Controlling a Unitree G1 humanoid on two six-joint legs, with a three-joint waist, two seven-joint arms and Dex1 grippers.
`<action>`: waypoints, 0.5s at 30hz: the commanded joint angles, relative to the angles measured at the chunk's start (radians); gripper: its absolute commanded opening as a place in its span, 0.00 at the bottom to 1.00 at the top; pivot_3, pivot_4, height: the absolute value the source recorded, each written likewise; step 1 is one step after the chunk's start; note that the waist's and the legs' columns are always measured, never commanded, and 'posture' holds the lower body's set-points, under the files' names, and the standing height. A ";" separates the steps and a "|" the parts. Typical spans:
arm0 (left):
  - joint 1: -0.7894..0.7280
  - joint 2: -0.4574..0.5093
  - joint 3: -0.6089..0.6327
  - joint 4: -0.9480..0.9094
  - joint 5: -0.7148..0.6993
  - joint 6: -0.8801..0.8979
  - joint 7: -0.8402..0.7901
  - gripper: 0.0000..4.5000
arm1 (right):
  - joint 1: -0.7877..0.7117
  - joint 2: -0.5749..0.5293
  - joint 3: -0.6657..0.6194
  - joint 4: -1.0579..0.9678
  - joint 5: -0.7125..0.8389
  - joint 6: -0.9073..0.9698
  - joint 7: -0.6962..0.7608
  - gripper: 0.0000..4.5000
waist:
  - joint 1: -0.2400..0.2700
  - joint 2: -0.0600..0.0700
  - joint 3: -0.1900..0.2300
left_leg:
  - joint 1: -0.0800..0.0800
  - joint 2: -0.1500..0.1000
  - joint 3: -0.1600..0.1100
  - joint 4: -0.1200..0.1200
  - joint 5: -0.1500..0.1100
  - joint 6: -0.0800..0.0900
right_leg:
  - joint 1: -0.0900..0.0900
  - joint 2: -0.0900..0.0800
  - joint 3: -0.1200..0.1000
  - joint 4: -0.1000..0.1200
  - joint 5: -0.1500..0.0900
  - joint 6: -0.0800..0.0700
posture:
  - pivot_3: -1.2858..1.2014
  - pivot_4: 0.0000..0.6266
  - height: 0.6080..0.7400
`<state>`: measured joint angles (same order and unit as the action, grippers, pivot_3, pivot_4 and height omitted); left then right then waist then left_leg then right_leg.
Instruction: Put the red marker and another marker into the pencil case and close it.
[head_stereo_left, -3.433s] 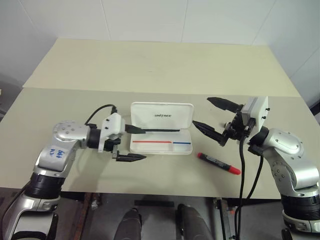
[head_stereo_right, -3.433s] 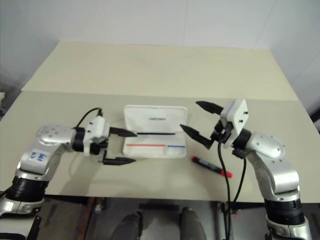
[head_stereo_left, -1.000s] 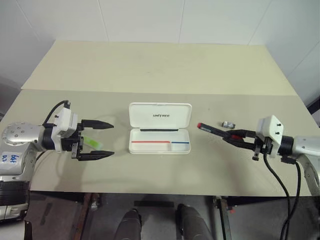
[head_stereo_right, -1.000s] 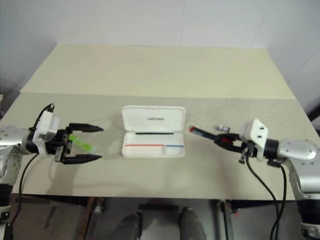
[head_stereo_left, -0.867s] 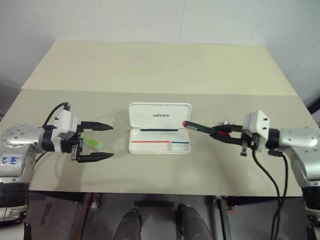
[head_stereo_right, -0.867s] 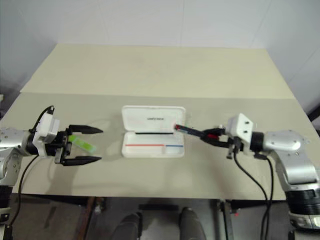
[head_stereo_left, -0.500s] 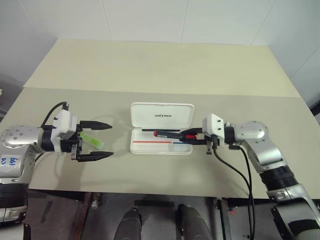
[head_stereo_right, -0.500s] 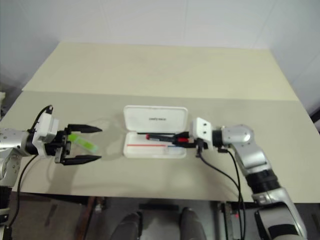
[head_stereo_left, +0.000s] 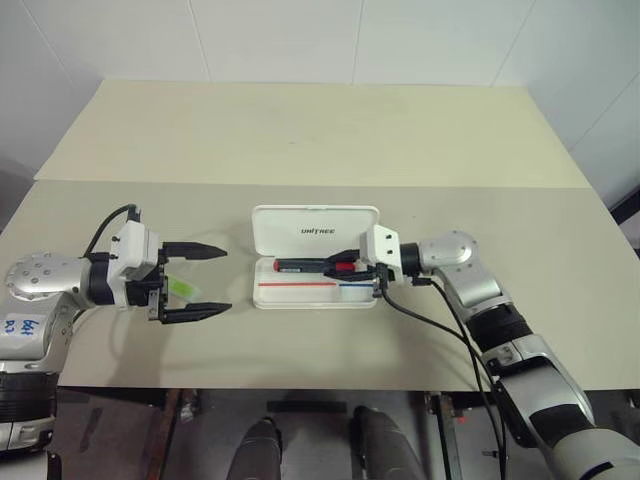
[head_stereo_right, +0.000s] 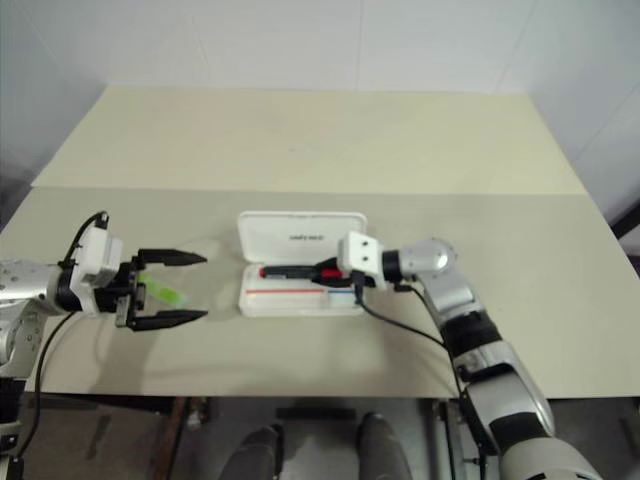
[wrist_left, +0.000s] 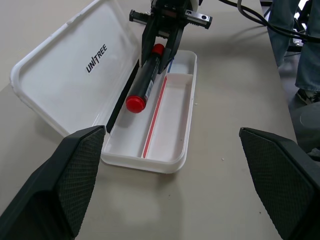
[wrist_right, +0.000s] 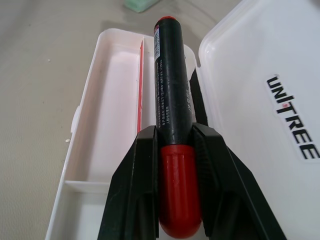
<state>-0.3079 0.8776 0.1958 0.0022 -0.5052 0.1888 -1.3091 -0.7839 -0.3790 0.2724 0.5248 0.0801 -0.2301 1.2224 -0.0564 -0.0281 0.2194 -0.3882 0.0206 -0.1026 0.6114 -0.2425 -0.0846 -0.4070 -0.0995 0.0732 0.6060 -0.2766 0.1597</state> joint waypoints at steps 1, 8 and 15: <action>-0.007 -0.004 0.018 -0.039 -0.021 0.000 0.010 1.00 | -0.037 0.020 0.001 0.035 -0.025 -0.075 -0.023 0.13 | -0.001 0.000 0.000 | 0.000 0.000 0.000 0.000 0.000 0.000 | 0.000 0.000 0.000 0.001 0.000 0.000 | 0.52 0.24 1.00; -0.019 -0.013 0.009 -0.039 -0.019 -0.001 0.014 1.00 | -0.048 0.034 -0.011 0.073 -0.040 -0.115 -0.041 0.13 | -0.001 0.000 0.000 | 0.000 0.001 0.000 0.000 0.000 -0.001 | -0.002 0.001 0.000 0.003 -0.001 -0.002 | 0.52 0.24 1.00; -0.034 -0.020 0.002 -0.029 -0.014 -0.005 0.009 1.00 | -0.048 0.041 -0.020 0.057 -0.036 -0.117 -0.055 0.61 | -0.001 0.000 0.000 | 0.000 0.001 0.000 0.000 0.000 -0.001 | -0.002 0.001 0.000 0.004 -0.001 -0.002 | 0.52 0.24 1.00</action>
<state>-0.3287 0.8593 0.1915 -0.0015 -0.5064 0.1893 -1.3011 -0.8081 -0.3436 0.2715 0.6033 0.0326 -0.3276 1.1785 -0.0578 -0.0281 0.2194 -0.3881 0.0214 -0.1026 0.6114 -0.2421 -0.0852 -0.4087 -0.0981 0.0735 0.6096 -0.2776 0.1579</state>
